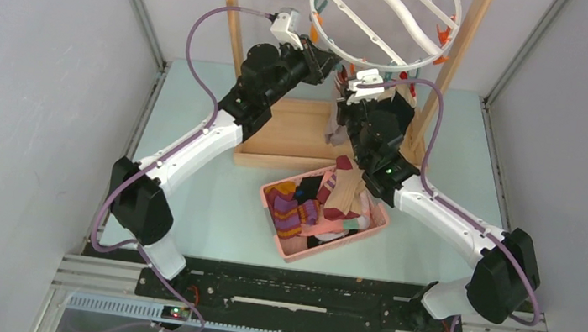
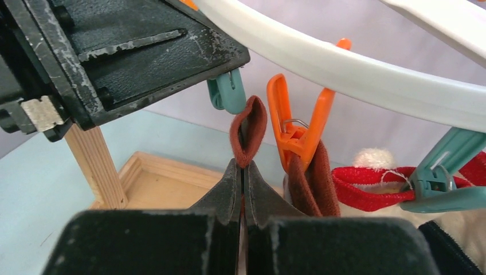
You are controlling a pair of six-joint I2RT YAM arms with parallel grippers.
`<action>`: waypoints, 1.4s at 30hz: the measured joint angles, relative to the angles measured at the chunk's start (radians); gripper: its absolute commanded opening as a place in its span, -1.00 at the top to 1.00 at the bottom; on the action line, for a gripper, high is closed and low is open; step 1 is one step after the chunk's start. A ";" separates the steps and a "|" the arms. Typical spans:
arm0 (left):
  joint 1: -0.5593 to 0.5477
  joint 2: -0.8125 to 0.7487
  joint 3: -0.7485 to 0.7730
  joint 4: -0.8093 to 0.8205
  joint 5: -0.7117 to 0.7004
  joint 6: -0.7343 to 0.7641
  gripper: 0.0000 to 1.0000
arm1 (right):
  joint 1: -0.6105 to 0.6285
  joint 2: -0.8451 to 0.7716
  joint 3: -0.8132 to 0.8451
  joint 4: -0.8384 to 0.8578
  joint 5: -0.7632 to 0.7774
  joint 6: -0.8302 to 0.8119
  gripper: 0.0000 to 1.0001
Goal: Clip the socks to the hanger
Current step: Clamp the sock onto the hanger.
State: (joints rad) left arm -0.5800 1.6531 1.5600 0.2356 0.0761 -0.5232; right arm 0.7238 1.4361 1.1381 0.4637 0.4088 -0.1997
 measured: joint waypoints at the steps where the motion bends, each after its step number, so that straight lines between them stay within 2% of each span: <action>1: 0.000 0.000 0.000 0.000 0.000 0.000 0.98 | -0.003 -0.001 0.000 0.000 0.002 0.002 1.00; 15: 0.000 0.000 0.000 -0.007 -0.006 0.000 0.98 | -0.008 -0.011 0.000 0.042 -0.029 0.004 1.00; 42: 0.000 0.000 0.000 -0.007 -0.007 -0.002 0.98 | -0.008 -0.007 0.000 0.018 -0.077 0.012 1.00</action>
State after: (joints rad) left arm -0.5800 1.6527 1.5600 0.2287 0.0692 -0.5247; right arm 0.7158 1.4288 1.1378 0.4820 0.3321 -0.1875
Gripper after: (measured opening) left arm 0.171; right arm 0.009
